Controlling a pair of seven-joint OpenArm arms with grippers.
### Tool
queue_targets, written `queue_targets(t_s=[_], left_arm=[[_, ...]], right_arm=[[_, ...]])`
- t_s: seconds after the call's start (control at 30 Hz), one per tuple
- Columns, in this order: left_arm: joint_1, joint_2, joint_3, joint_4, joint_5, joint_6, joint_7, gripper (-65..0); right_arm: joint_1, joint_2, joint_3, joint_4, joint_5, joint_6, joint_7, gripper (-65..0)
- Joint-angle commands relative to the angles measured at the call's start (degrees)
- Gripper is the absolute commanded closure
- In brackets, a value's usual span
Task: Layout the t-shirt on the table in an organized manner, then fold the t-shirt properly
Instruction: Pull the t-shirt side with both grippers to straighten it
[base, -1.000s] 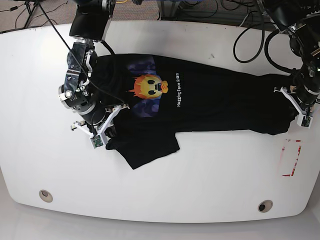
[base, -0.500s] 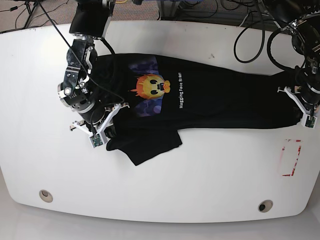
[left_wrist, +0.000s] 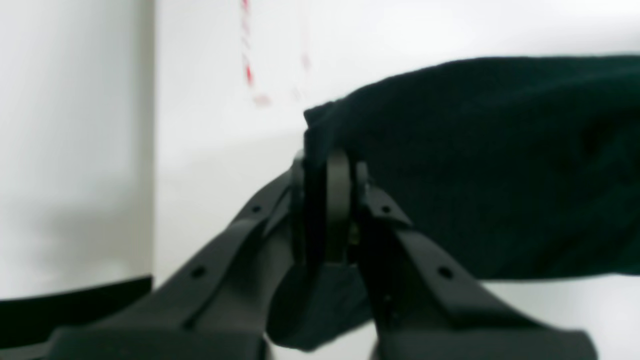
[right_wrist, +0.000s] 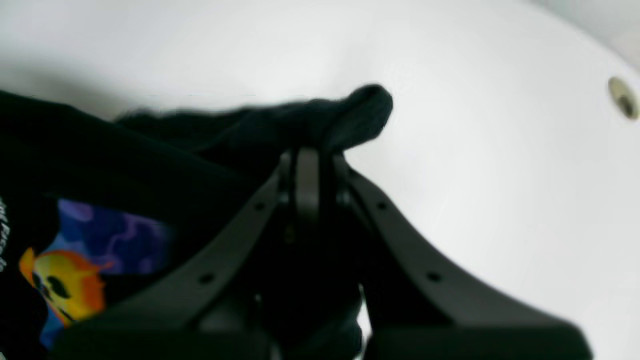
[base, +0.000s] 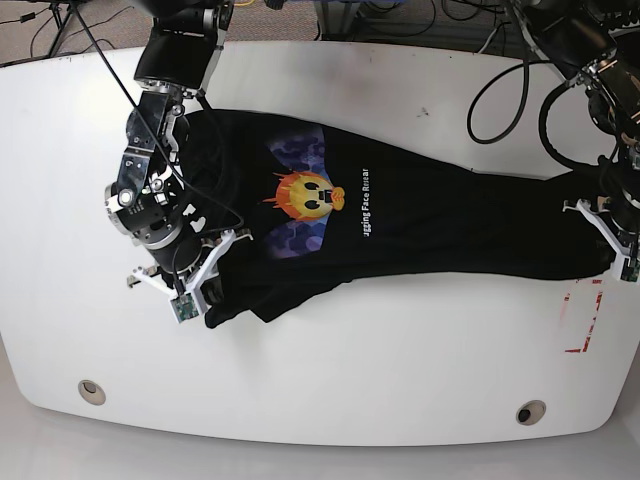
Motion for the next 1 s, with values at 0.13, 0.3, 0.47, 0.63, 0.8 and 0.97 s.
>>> queue_targets(t_s=[0.13,0.3,0.47,0.63,0.8,0.97], left_arm=[[-3.98,-1.08,0.27,0.82,1.40,0.32,-0.40,0.0],[-3.63,-1.08,2.64,0.82,5.01,0.32,-0.40,-0.1],[-0.38,-0.99,2.47,0.74,5.18,0.32,-0.58,-0.1],[1.38,-0.99,2.47,0.30,5.18,0.32,-0.66,-0.1],[2.79,-1.08,1.15,-0.41,5.18,0.32,-0.66,0.0],[3.93,-1.17,-1.05,-0.41,5.18,0.32,-0.66,0.0]], right_arm=[[4.03,1.54,0.06,1.42,-2.30,-0.07,1.46,-0.2],[3.94,1.63,0.06,1.33,-3.09,-0.07,1.46,-0.2],[2.53,1.63,0.24,1.24,-3.09,0.02,1.46,-0.2],[1.39,1.63,0.33,1.24,-3.09,0.02,1.46,-0.2],[0.07,1.63,0.50,1.24,-3.09,0.02,1.46,-0.2],[-0.28,1.63,0.50,1.24,-3.09,0.02,1.55,-0.2]])
